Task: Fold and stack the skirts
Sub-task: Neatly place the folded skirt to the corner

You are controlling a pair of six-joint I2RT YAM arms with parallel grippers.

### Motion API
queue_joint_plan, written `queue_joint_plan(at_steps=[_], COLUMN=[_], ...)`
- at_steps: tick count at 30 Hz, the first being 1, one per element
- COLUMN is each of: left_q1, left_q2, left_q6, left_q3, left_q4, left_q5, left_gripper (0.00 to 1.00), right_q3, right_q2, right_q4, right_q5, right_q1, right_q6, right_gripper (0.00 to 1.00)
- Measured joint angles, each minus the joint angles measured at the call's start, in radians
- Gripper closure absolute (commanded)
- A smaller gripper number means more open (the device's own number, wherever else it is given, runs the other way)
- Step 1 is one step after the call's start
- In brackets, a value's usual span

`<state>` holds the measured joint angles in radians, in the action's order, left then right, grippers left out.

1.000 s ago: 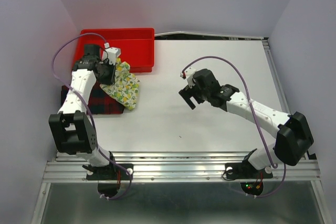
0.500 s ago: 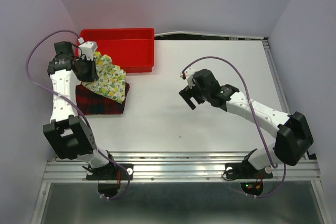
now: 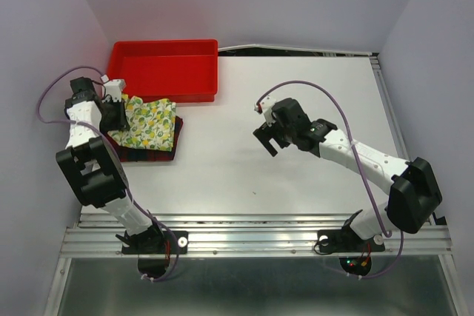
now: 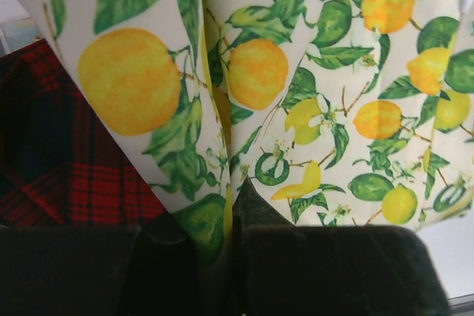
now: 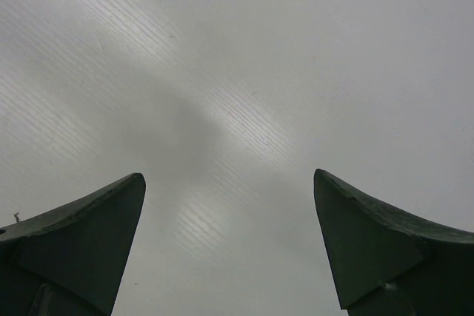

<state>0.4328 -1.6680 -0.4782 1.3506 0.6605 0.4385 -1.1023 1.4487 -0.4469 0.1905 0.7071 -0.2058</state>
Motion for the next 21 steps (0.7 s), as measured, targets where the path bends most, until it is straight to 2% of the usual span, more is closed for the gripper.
queue_joint_plan(at_steps=[3, 4, 6, 13, 21], left_q1=[0.01, 0.016, 0.025, 0.052, 0.039], left_q2=[-0.03, -0.038, -0.041, 0.0, 0.21], left_q6=[-0.003, -0.004, -0.008, -0.018, -0.061], left_q3=[0.0, 0.0, 0.0, 0.025, 0.132], left_q4=[-0.022, -0.026, -0.029, -0.024, -0.029], left_q5=[-0.014, -0.021, -0.035, -0.104, -0.143], left_gripper=[0.59, 0.41, 0.2, 0.18, 0.18], right_q3=[0.0, 0.0, 0.0, 0.0, 0.0], right_q2=[0.0, 0.0, 0.0, 0.0, -0.002], right_q4=[-0.006, -0.01, -0.016, -0.019, -0.05], right_q5=[0.0, 0.0, 0.0, -0.005, -0.036], right_q1=[0.0, 0.0, 0.0, -0.011, -0.093], right_q6=[0.0, 0.0, 0.0, 0.0, 0.01], right_gripper=[0.0, 0.0, 0.0, 0.0, 0.0])
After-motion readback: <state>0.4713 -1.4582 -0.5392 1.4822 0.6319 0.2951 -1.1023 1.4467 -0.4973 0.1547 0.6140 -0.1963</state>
